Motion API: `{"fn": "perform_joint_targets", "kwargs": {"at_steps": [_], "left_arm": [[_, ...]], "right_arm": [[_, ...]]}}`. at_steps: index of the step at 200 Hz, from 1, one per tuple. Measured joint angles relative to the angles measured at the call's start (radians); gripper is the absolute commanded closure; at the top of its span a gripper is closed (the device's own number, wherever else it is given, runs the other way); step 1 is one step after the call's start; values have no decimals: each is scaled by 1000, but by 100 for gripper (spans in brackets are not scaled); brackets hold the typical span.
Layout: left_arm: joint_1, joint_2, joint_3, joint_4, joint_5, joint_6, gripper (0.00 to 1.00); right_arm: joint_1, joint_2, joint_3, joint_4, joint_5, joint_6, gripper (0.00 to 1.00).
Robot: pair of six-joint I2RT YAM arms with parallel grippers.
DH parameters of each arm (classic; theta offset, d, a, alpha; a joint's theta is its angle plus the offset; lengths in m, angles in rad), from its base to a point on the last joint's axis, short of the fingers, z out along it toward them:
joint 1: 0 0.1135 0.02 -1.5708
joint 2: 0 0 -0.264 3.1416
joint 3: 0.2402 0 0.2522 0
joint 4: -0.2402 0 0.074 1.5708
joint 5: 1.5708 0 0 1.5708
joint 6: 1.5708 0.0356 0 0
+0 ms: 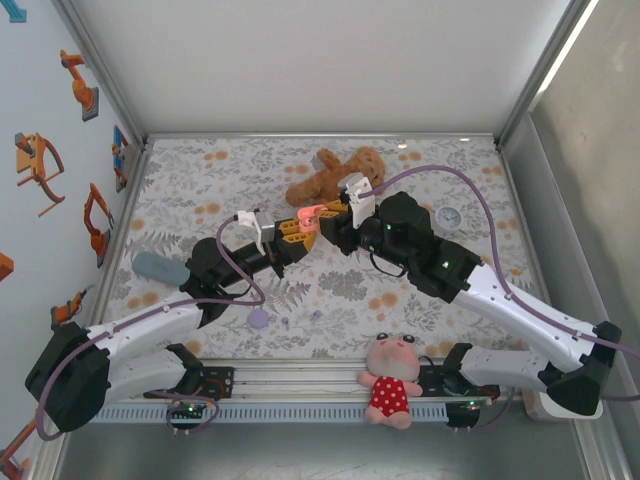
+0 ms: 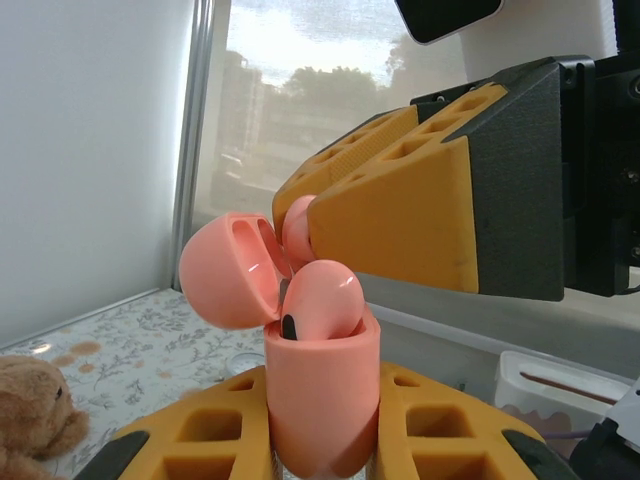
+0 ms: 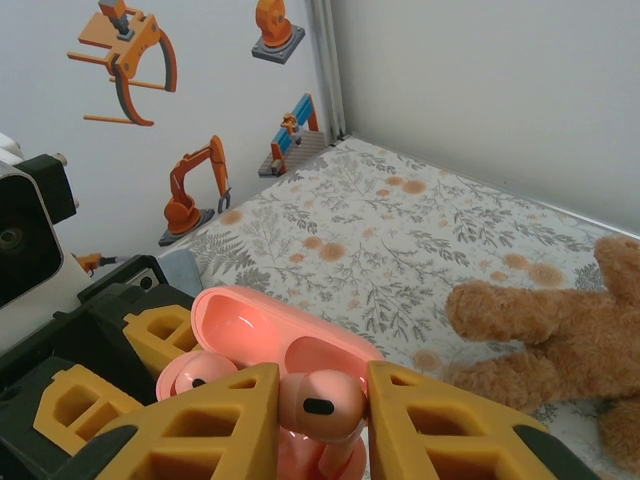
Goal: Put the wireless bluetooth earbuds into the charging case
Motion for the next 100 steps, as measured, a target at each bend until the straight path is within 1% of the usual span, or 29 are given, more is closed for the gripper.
{"fn": "perform_joint_targets", "kwargs": {"at_steps": [38, 76, 82, 100], "left_arm": [[0, -1, 0, 0, -13, -6, 86], [0, -2, 0, -1, -16, -7, 86], [0, -2, 0, -1, -16, -7, 86], [0, -2, 0, -1, -16, -7, 86]], "right_arm": [[4, -1, -10, -1, -3, 0, 71], [5, -1, -11, -1, -4, 8, 67], [5, -1, -11, -1, -4, 10, 65], [5, -1, -10, -4, -3, 22, 57]]}}
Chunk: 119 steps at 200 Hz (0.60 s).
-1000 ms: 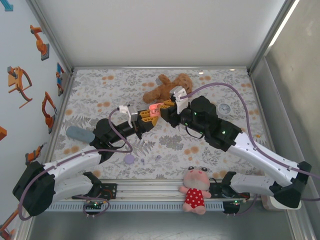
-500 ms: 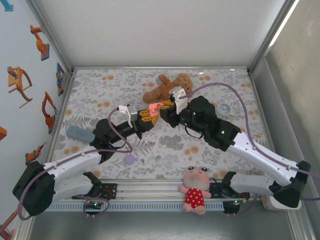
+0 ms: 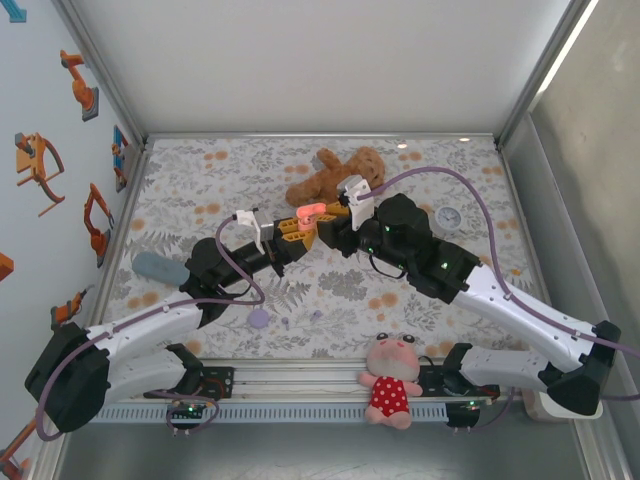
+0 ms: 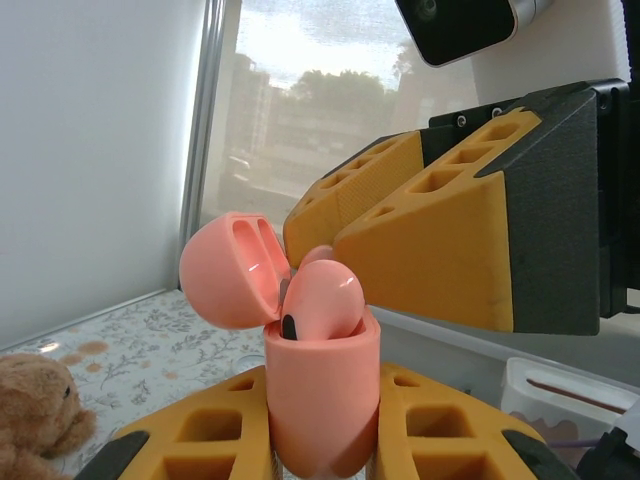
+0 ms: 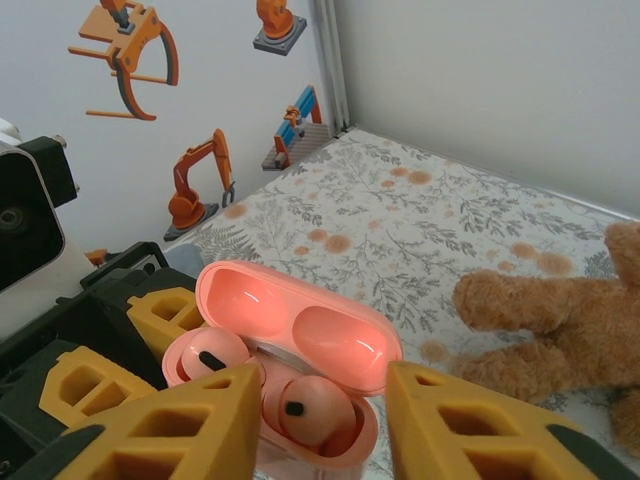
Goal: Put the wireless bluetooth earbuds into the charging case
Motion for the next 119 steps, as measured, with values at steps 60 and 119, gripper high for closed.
{"fn": "perform_joint_targets", "kwargs": {"at_steps": [60, 119], "left_arm": [[0, 0, 0, 1, 0, 0, 86], [-1, 0, 0, 1, 1, 0, 86]], "right_arm": [[0, 1, 97, -74, 43, 54, 40], [-8, -9, 162, -117, 89, 67, 18]]}}
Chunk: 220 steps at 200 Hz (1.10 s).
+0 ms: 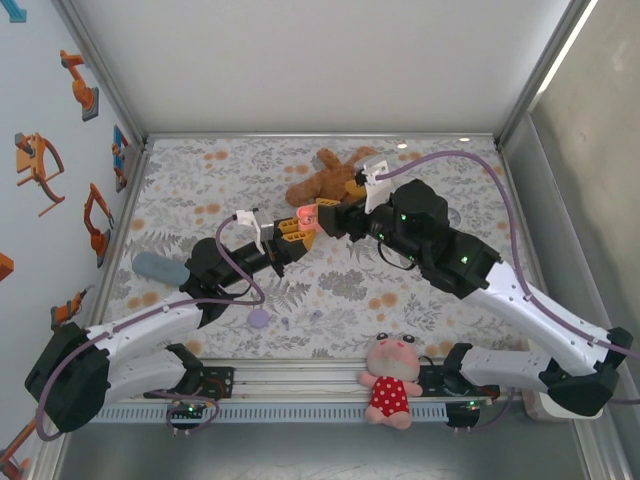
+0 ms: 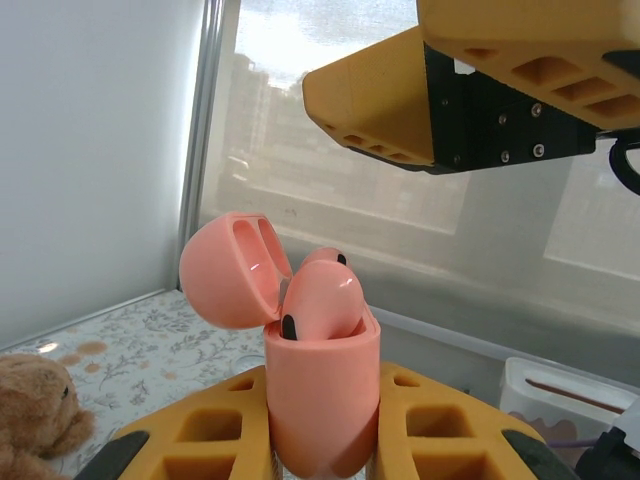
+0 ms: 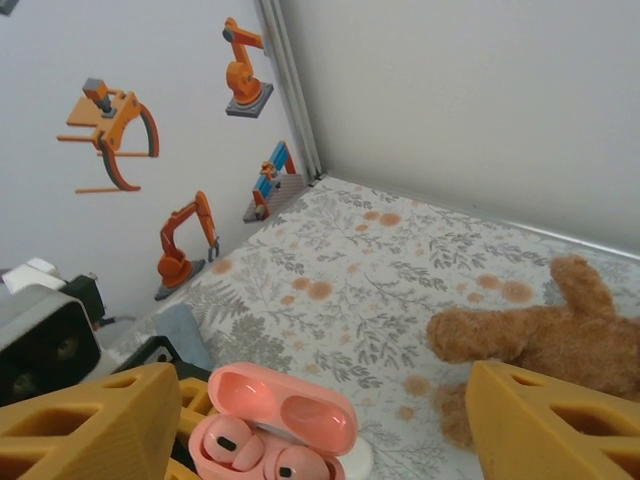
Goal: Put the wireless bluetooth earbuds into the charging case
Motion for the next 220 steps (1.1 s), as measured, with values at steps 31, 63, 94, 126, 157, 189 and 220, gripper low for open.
{"fn": "perform_joint_targets", "kwargs": {"at_steps": [31, 63, 94, 126, 157, 189, 220], "left_arm": [[0, 0, 0, 2, 0, -3, 86], [0, 0, 0, 13, 0, -8, 86], [-1, 2, 0, 24, 0, -16, 86], [-1, 12, 0, 43, 0, -27, 86], [-1, 26, 0, 51, 0, -34, 86], [-1, 33, 0, 61, 2, -40, 86], [-1, 39, 2, 68, 3, -45, 86]], "right_arm": [[-109, -8, -2, -14, -83, 69, 16], [-250, -25, -60, 32, -244, 175, 13], [-320, -25, -135, 105, -409, 274, 11], [-332, 0, -146, 156, -534, 329, 10], [-332, 43, -164, 233, -662, 370, 6], [-333, 89, -186, 274, -759, 408, 6], [-332, 92, -191, 299, -805, 426, 8]]}}
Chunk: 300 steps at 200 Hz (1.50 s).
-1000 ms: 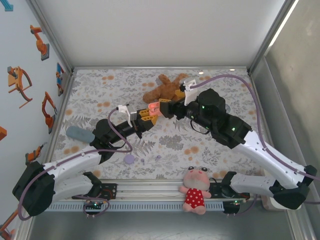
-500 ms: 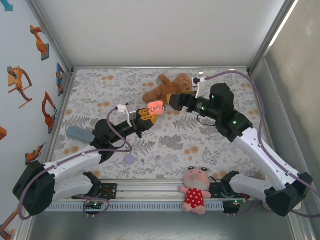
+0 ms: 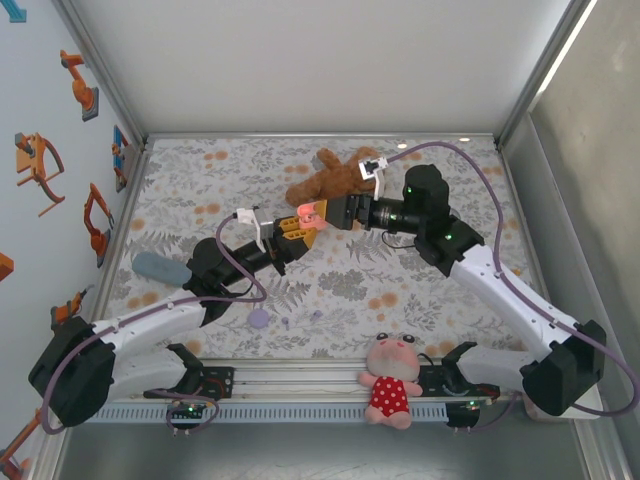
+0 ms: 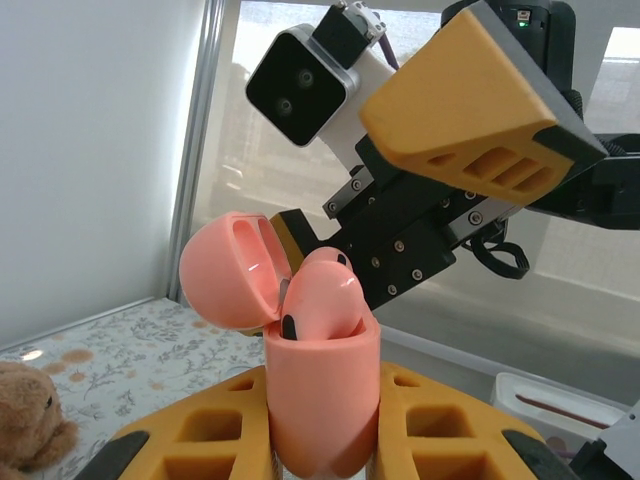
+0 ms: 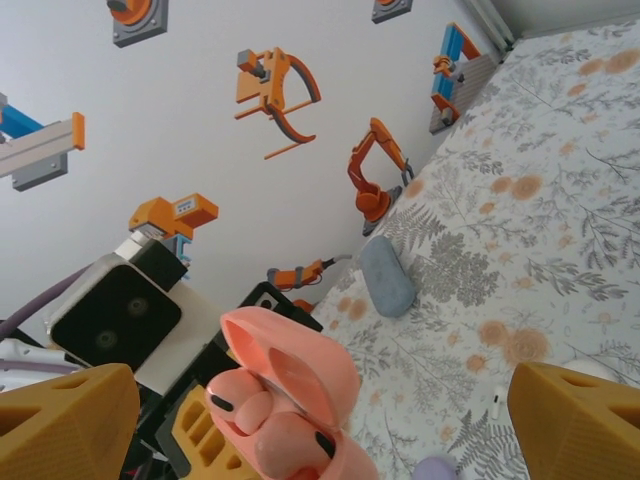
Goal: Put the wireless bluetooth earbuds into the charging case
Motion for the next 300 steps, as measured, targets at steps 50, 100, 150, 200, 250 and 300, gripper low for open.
{"fn": "perform_joint_targets", "kwargs": {"at_steps": [50, 100, 150, 200, 250, 300], "left_arm": [[0, 18, 3, 15, 0, -4, 86], [0, 24, 3, 19, 0, -6, 86], [0, 25, 6, 21, 0, -6, 86], [0, 25, 11, 32, 0, -6, 86], [0, 24, 11, 35, 0, -6, 86], [-5, 21, 11, 37, 0, -6, 86]], "right_arm": [[7, 0, 0, 20, -49, 26, 13], [17, 18, 3, 25, -81, 35, 22], [19, 21, 16, 37, -95, 36, 28], [19, 21, 31, 43, -95, 27, 30], [19, 18, 31, 42, -94, 9, 33], [19, -6, 31, 38, -90, -11, 33]]}}
